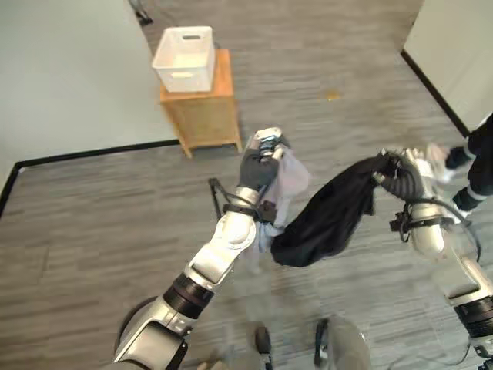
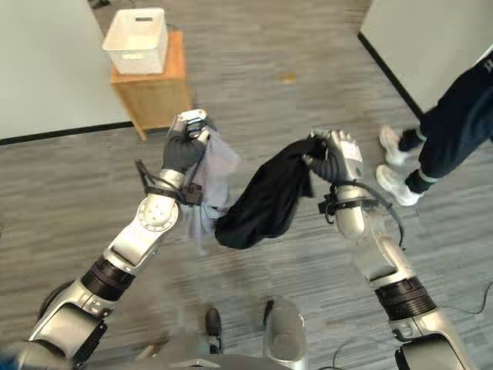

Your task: Pick up bed clothes into laundry basket.

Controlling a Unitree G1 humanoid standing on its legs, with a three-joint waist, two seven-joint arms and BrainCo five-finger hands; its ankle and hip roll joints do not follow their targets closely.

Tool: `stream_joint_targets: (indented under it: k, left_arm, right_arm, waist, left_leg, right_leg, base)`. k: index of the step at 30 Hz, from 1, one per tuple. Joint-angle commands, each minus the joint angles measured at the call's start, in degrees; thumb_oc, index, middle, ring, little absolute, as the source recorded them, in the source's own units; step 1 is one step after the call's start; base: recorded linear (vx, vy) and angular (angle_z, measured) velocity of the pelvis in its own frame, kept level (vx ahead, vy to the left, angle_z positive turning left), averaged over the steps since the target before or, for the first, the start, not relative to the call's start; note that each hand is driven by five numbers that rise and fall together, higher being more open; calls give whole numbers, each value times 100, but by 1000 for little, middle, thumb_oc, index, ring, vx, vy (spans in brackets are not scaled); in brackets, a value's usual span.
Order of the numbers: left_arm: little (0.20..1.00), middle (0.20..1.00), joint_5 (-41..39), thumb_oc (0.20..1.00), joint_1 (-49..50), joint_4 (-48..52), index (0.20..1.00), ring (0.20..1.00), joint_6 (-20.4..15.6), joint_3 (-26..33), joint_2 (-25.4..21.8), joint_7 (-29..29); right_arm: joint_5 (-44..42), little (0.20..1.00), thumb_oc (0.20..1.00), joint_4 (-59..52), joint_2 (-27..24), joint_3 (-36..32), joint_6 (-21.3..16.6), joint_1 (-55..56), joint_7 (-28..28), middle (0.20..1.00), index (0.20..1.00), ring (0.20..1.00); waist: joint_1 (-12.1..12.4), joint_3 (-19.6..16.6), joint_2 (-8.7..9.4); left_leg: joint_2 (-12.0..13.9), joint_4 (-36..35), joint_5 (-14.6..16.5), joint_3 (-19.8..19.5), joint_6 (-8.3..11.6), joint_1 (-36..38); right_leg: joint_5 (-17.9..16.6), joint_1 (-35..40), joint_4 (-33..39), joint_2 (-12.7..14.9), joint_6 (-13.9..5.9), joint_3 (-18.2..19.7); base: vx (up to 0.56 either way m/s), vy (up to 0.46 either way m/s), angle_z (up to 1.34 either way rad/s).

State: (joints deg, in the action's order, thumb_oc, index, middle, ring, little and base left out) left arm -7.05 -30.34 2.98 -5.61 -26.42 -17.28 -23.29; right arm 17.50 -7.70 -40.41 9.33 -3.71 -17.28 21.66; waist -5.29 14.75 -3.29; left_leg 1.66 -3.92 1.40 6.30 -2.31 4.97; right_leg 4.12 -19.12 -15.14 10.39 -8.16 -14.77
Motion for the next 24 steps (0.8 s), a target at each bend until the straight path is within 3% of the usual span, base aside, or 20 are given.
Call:
stream_joint_targets:
  k: [1,3,5,8,10,11,12,13,14,15,16,17,18,19,20,21,22,23,24]
  left_arm:
    - [200,200,311,200,-89,144,200,200,-233,153,13,122]
    - [200,200,351,200,2,146,200,200,-219,293,-18,200]
    - [200,200,398,200,87,217,200,200,-254,404,-40,273]
    - [200,200,428,200,129,164,200,200,-227,338,53,302]
    - [200,200,397,200,154,134,200,200,-236,323,99,304]
    - [200,200,280,200,189,7,200,200,-212,327,118,302]
    - [200,200,227,200,231,-34,200,200,-196,352,119,316]
    - [200,200,226,200,268,-61,200,200,-157,374,116,320]
    - [200,200,256,200,281,-101,200,200,-152,424,83,323]
    - [200,200,281,200,279,-129,200,200,-142,469,38,304]
    - [200,200,251,200,300,-125,200,200,-138,493,20,283]
    - [200,200,247,200,289,-122,200,200,-135,511,13,283]
    - [200,200,203,200,396,-122,200,200,-122,611,-7,271]
    - [200,200,204,200,396,-121,200,200,-121,613,-7,271]
    - [200,200,239,200,610,-138,200,200,-98,697,-39,333]
    - [200,200,240,200,618,-131,200,200,-96,696,-37,335]
    - [200,200,282,200,715,-129,200,200,-91,704,-41,347]
    - [200,200,390,200,753,-183,200,200,-80,700,-75,351]
    - [200,200,474,200,714,-227,200,200,-46,688,-76,342]
  right_arm:
    - [-233,200,200,-74,-144,-240,-399,-1127,220,200,200,200]
    - [-124,200,200,-152,-170,-167,-320,-1347,235,200,200,200]
    - [-68,200,200,-62,-174,-59,-242,-1536,245,200,200,200]
    - [-144,200,200,184,-217,41,-170,-1622,166,200,200,200]
    - [-211,200,200,221,-218,70,-173,-1667,141,200,200,200]
    - [-387,200,200,357,-197,178,-185,-1736,74,200,200,200]
    - [-441,200,200,437,-272,253,-182,-1815,32,200,200,200]
    - [-474,200,200,513,-343,348,-162,-1945,-4,200,200,200]
    - [-459,200,200,601,-442,414,-135,-2117,-10,200,200,200]
    - [-418,200,200,726,-549,516,-109,-2347,-36,200,200,200]
    - [-394,200,200,768,-597,605,-77,-2473,-94,200,200,200]
    - [-398,200,200,797,-591,633,-78,-2525,-92,200,200,200]
    - [-406,200,200,945,-633,789,-43,-2690,-185,200,200,200]
    - [-407,200,200,948,-633,793,-44,-2695,-184,200,200,200]
    - [-338,200,200,985,-699,876,-70,-2640,-310,200,200,200]
    - [-337,200,200,981,-702,873,-70,-2633,-312,200,200,200]
    - [-281,200,200,1002,-738,938,-112,-2626,-346,200,200,200]
    - [-249,200,200,1123,-776,1021,-163,-2683,-411,200,200,200]
    - [-286,200,200,1185,-753,1038,-210,-2707,-389,200,200,200]
  waist:
    - [160,-314,224]
    - [197,-351,233]
    - [258,-374,281]
    - [177,-516,397]
    - [172,-578,361]
    - [260,-592,275]
    - [345,-534,310]
    - [479,-474,347]
    - [634,-380,441]
    - [780,-244,596]
    - [883,-171,702]
    - [905,-170,669]
    - [1173,-106,637]
    - [1185,-103,646]
    - [1479,-122,555]
    - [1492,-126,583]
    - [1637,-175,530]
    - [1776,-236,443]
    - [1778,-239,418]
  left_leg:
    - [156,-108,431,-13,580,236]
    - [253,-108,670,151,706,575]
    - [289,-108,891,286,776,880]
    - [306,-108,1181,124,770,1347]
    - [403,-108,1002,163,867,1515]
    - [830,1173,314,295,1226,1235]
    - [984,2091,-52,332,1328,819]
    - [957,2998,-324,227,1418,416]
    - [784,3892,-456,88,1472,-2]
    - [752,4561,-385,91,1441,-577]
    - [807,4644,-312,192,1377,-880]
    - [857,4737,-253,216,1373,-925]
    - [1235,3932,-147,495,1268,-1237]
    - [1226,3912,-157,516,1265,-1220]
    - [1018,2746,60,486,1033,-1400]
    - [977,2663,0,522,1011,-1369]
    - [863,1800,-203,496,1003,-1411]
    - [1022,877,-706,1034,1007,-1537]
    - [1207,579,-829,1787,973,-1558]
  right_leg:
    - [-805,639,1304,81,-414,-311]
    - [-1127,462,1896,289,-526,-982]
    - [-1134,382,1907,402,-492,-1430]
    - [-1325,665,1971,323,-414,-1232]
    - [-1376,800,1976,279,-383,-1311]
    - [-1279,1286,2013,64,-177,-1494]
    - [-1153,1504,2014,44,-57,-1578]
    - [-1010,1674,2014,18,67,-1623]
    - [-868,1868,2014,-11,165,-1584]
    - [-759,1993,2014,51,210,-1536]
    - [-672,2088,2014,129,201,-1503]
    - [-665,2058,2014,91,206,-1465]
    - [-452,2273,2014,15,138,-1356]
    - [-455,2269,2014,25,137,-1341]
    - [-226,2542,2014,-165,73,-1165]
    - [-251,2524,2014,-126,68,-1152]
    - [-148,2617,2014,-211,21,-1132]
    - [74,2947,2014,-381,10,-1198]
    - [225,3115,2014,-445,25,-1356]
  base:
    - [551,-232,58]
    - [494,-186,52]
    - [469,-176,33]
    - [534,-178,3]
    - [383,-164,-1]
    - [330,-304,-3]
    - [445,-419,4]
    - [288,-339,-2]
    - [272,-315,-39]
    - [260,-243,-59]
    - [156,-125,-87]
    - [324,4,-70]
    - [219,53,-72]
    - [515,127,-68]
    - [283,90,-73]
    - [462,142,-65]
    - [481,108,-80]
    - [648,85,-67]
    - [640,21,-55]
